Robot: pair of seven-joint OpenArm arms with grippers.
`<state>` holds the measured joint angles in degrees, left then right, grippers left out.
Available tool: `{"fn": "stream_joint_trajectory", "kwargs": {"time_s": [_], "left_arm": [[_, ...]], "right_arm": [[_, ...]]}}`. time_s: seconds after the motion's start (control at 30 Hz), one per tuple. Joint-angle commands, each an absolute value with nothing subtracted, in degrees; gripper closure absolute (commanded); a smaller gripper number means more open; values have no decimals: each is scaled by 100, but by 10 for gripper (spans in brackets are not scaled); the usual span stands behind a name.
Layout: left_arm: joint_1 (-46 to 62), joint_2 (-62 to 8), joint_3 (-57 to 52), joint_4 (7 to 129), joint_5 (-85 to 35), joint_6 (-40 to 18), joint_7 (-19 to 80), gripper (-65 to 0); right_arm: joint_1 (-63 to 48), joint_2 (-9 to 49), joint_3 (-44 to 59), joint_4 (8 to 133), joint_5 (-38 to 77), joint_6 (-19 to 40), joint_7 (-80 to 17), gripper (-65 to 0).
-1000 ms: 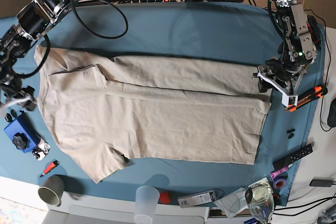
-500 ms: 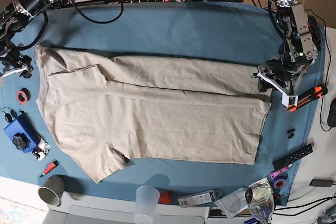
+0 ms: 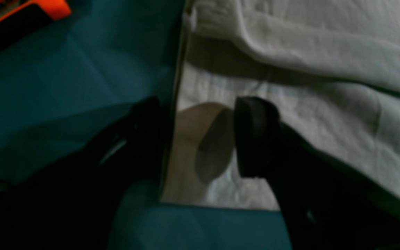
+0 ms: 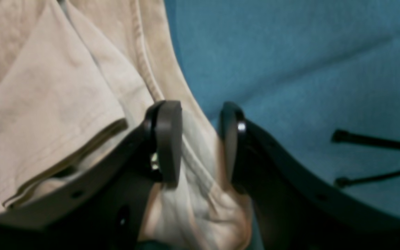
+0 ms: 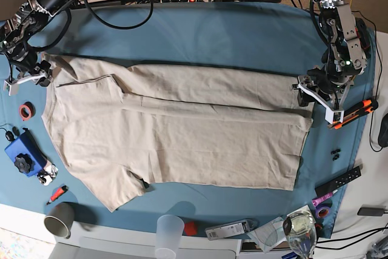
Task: Fold the T-shirt properly
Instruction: 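Lower both grippers and grasp the folded edge again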
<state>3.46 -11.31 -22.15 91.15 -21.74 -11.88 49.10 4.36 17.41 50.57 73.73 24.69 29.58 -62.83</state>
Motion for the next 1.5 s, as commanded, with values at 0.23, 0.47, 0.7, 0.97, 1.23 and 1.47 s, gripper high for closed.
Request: {"fn": "stream_joint_trajectory", "kwargs": {"time_s": [0.23,0.47,0.7,0.97,1.23,1.47], "left_arm": [[379,-1131,-2193,9102,-2189,-1214,5312,-329],[379,-1129,-2193,9102,-2189,-1205,5297,-302],[379,-1129,-2193,9102,-2189,-1192,5297,-83],[377,-1146,-2193,9122,-2169,-1190,5417,0],[370,-1151,-2193,9614,-2167,-1192,5988,0],[451,-1262,-2204,9631,-2126,-1192,6143,0]], "right_arm": [[458,1811,5057,6783,2051,2904,-6287,-204],[379,1809,5035,6757,2567,2930,-6748,-20],[97,1811,4362,6759,2499,3072,-6834,0],[95,1811,4375,6971,2499,3120,-6748,0],[71,1811,4499,7430,2506,3122,-6904,0],[-386,1894,4501,7913,2652,3129,-6925,0]]}}
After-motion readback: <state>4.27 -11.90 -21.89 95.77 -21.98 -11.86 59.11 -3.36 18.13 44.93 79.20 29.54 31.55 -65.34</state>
